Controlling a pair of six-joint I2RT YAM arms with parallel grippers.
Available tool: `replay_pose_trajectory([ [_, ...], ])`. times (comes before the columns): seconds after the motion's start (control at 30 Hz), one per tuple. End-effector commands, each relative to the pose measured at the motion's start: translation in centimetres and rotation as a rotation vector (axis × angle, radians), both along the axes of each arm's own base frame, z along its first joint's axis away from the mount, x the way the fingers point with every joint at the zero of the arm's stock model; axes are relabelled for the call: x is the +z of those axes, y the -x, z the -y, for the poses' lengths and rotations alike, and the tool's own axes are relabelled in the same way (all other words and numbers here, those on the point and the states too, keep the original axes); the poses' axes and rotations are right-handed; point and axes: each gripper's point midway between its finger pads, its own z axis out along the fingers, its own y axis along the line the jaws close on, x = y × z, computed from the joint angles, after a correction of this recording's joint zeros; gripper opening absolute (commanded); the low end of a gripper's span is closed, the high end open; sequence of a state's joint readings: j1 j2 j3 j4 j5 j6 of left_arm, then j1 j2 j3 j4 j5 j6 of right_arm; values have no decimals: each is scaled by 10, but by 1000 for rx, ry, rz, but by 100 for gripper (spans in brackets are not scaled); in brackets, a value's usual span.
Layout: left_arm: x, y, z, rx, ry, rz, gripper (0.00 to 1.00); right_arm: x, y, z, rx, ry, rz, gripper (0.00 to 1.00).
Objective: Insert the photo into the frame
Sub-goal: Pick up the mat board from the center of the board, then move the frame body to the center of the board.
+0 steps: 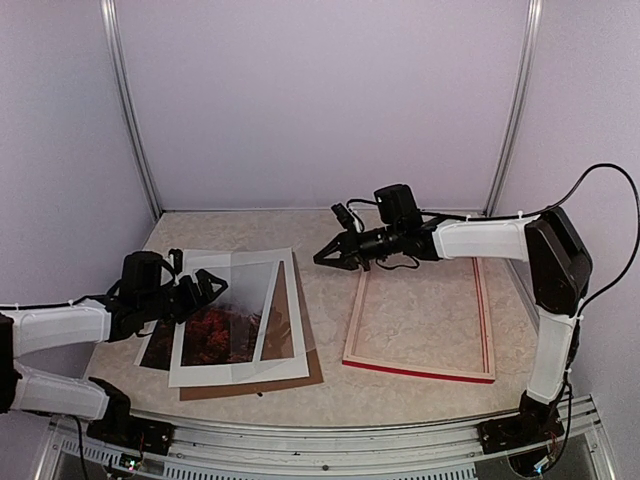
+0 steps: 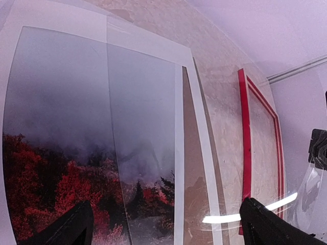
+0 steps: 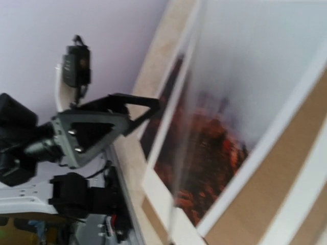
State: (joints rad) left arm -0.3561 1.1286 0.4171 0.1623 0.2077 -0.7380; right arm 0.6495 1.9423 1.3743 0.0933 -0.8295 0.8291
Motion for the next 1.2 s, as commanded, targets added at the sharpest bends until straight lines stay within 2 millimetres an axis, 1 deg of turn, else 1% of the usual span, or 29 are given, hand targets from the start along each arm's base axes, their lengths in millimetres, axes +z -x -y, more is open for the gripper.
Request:
replay_pose_trajectory([
  [0.0,13,-13,12,-24,32,15,99,-29,-11,19,-61,161,-8,0],
  [0.03,9,-14,13,-28,26,-2,99,-37,-13,24,-78,204,-6,0],
  [0.13,6,-16,21,-53,29,-23,99,-59,-19,40,-119,329,6,0],
  [0.17,2,-17,24,-62,28,-39,99,-68,-19,46,-127,372,-1,0],
  [0.33,-10,-17,36,-99,18,-77,99,-95,-23,71,-180,543,22,0],
  [0.47,-14,-16,45,-118,2,-81,99,-102,-23,90,-229,624,44,0],
  [0.67,-21,-14,58,-159,0,-87,98,-109,-16,104,-240,637,35,0],
  [0.8,-21,-17,66,-183,-16,-82,94,-105,-10,104,-218,579,50,0],
  [0.9,-20,-18,71,-193,-21,-77,93,-91,-11,109,-236,522,58,0],
  [0.97,-17,-19,73,-192,-32,-65,92,-79,-15,117,-270,504,65,0],
  [1.07,-14,-19,77,-191,-72,-49,91,-57,-19,132,-327,463,66,0],
  [1.17,-7,-21,86,-204,-146,-17,91,-36,-22,152,-380,419,65,0],
])
